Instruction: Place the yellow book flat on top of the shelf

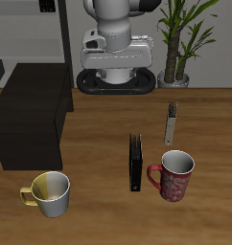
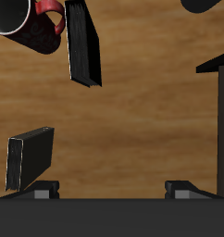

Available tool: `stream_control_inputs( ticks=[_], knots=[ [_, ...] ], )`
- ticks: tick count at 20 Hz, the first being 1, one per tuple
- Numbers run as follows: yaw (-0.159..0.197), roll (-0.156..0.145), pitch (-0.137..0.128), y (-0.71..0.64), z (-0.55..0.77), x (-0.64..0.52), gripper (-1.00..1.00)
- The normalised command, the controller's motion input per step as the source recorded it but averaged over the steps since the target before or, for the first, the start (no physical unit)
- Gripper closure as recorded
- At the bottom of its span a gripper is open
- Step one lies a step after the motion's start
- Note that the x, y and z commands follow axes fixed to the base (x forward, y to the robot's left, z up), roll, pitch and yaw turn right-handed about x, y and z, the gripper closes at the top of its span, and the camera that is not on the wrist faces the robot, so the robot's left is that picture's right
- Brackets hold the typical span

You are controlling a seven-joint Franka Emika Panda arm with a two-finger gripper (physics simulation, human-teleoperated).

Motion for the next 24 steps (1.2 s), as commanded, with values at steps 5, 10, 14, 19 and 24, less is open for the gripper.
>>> stream_control_inputs(
  ticks=[5, 10, 14, 19, 24],
  knots=[
    [-0.009, -0.028, -0.013, 0.03, 0.03, -0.04, -1.0],
    [-0.032, -0.061, -0.01, 0.17, -0.05, -0.03, -1.0],
    [-0.021, -0.015, -0.029, 0.46, -0.1, -0.12, -1.0],
    [0.001, 0.035, -0.008, 0.45, -0.09, -0.06, -1.0],
    [0.005, 0.009, -0.002, 0.55, -0.18, -0.02, -1.0]
  ],
)
